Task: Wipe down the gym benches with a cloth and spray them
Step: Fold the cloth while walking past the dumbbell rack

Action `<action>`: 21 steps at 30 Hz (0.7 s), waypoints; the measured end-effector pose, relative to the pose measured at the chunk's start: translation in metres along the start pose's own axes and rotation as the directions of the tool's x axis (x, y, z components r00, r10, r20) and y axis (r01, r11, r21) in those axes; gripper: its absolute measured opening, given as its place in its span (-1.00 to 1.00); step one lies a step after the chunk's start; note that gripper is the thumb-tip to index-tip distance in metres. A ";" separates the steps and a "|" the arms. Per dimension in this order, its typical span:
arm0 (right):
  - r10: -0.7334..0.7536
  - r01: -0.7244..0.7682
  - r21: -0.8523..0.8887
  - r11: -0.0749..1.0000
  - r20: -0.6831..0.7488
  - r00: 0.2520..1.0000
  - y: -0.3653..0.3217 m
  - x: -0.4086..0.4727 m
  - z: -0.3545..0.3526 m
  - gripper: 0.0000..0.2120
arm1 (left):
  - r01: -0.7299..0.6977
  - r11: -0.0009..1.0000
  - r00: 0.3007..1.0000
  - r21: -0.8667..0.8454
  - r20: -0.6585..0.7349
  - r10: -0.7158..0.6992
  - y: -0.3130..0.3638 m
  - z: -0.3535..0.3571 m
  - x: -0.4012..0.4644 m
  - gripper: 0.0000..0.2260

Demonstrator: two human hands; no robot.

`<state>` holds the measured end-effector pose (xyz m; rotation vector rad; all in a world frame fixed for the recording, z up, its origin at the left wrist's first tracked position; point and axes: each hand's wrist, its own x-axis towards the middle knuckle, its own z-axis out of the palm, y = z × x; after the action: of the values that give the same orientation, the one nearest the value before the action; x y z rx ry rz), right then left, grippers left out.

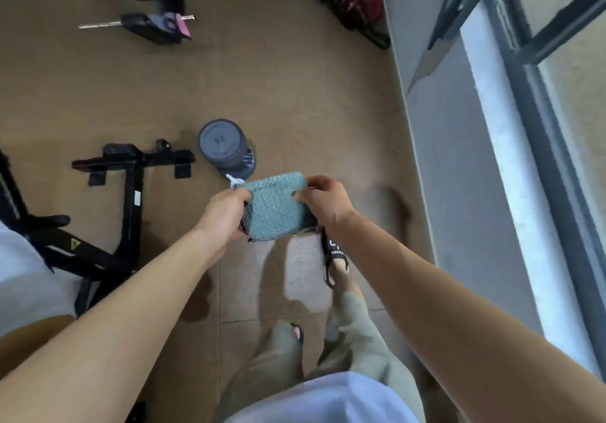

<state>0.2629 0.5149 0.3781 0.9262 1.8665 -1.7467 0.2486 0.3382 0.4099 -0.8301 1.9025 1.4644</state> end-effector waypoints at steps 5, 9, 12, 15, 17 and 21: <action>0.035 -0.005 -0.180 0.984 0.163 0.986 -0.045 0.120 0.031 -0.67 | -0.009 0.997 0.998 -0.078 -0.061 0.004 0.037 -0.004 0.091 -0.75; -0.027 0.103 -0.348 0.932 0.214 0.976 -0.069 0.205 0.072 -0.73 | -0.048 0.994 0.992 -0.101 -0.124 0.035 0.052 -0.017 0.172 -0.78; -0.057 0.165 -0.445 0.880 0.246 0.968 -0.072 0.282 0.117 -0.69 | -0.060 0.992 0.987 -0.111 -0.152 0.043 0.048 -0.033 0.255 -0.77; -0.122 0.237 -0.508 0.828 0.249 0.961 -0.063 0.371 0.168 -0.68 | -0.084 0.991 0.983 -0.101 -0.174 0.066 0.034 -0.051 0.358 -0.77; -0.172 0.294 -0.551 0.781 0.262 0.950 -0.047 0.431 0.204 -0.67 | -0.104 0.992 0.976 -0.072 -0.199 0.088 0.017 -0.066 0.426 -0.82; -0.249 0.408 -0.608 0.681 0.332 0.910 -0.010 0.532 0.272 -0.67 | -0.128 0.992 0.945 0.014 -0.301 0.126 -0.040 -0.099 0.559 -0.74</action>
<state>-0.1481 0.3454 -0.0205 0.0993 2.3465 -1.0975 -0.0808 0.1662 -0.0216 -0.9969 2.2135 1.4877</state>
